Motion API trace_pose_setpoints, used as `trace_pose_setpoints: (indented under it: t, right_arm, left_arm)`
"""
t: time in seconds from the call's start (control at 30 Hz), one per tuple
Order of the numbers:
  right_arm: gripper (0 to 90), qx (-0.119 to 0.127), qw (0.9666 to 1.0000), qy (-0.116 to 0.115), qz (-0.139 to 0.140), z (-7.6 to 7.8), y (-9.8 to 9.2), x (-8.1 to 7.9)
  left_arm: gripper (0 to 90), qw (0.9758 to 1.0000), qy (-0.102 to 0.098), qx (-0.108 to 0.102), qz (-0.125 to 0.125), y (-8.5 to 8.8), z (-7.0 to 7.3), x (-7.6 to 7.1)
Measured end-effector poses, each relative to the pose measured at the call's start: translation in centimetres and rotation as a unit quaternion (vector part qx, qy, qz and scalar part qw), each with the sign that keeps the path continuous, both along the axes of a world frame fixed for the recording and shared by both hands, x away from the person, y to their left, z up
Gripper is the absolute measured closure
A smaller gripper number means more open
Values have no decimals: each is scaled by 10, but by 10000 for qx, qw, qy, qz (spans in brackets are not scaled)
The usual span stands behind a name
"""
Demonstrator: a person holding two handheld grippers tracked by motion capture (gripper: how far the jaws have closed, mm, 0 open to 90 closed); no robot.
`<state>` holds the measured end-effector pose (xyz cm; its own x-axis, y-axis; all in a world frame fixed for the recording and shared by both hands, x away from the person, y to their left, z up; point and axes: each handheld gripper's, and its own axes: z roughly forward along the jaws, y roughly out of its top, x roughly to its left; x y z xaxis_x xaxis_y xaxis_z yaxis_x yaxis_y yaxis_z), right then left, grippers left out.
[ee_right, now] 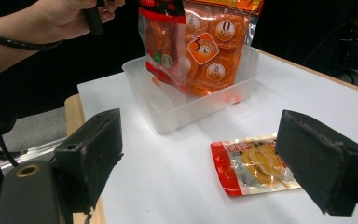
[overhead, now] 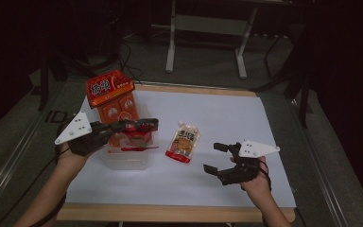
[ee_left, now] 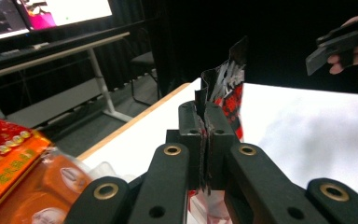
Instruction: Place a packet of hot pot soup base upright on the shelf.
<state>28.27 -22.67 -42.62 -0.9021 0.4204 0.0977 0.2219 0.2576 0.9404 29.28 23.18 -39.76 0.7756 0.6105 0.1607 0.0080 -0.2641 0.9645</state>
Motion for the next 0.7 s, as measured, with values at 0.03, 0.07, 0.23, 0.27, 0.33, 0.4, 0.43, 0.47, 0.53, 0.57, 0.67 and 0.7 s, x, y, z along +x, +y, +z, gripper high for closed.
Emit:
trace_pose_setpoints:
  t: [0.03, 0.07, 0.23, 0.27, 0.33, 0.4, 0.43, 0.47, 0.53, 0.57, 0.67, 0.7]
  right_arm:
    - [149, 1, 10000, 2, 2, -1, 0, 0]
    - [149, 2, 10000, 6, 5, -1, 0, 0]
    - [150, -20, 10000, 54, 12, -3, 1, 1]
    - [150, -29, 10000, 57, 12, -3, 1, 1]
    - [151, -42, 10000, 77, 18, -4, 1, 1]
    - [151, -43, 10000, 85, 28, -4, 1, 1]
    - [151, -43, 9999, 94, 31, -4, 1, 1]
    - [151, -59, 9999, 84, 26, -4, 1, 1]
    - [151, -47, 9999, 113, 45, -5, 2, 1]
    - [151, -49, 9999, 119, 44, -5, 2, 1]
    - [152, -48, 9999, 127, 46, -5, 2, 1]
    - [152, -46, 9999, 132, 40, -6, 2, 1]
  left_arm:
    - [886, 10000, -13, 20, 17, 1, -1, 1]
    - [886, 10000, 15, 24, 46, 3, -3, 2]
    - [886, 9998, 47, 61, 165, 13, -11, 7]
    - [886, 9999, 69, 56, 138, 14, -13, 7]
    - [886, 9998, 76, 97, 178, 16, -16, 8]
    - [886, 9997, 91, 91, 186, 19, -18, 8]
    - [885, 9997, 138, 45, 186, 21, -20, 9]
    - [885, 9997, 114, 61, 192, 22, -20, 9]
    - [885, 9998, 141, 21, 166, 26, -22, 10]
    - [885, 9997, 149, 3, 178, 28, -23, 10]
    - [885, 9996, 186, -86, 169, 34, -25, 11]
    - [885, 9997, 182, -73, 162, 37, -26, 10]
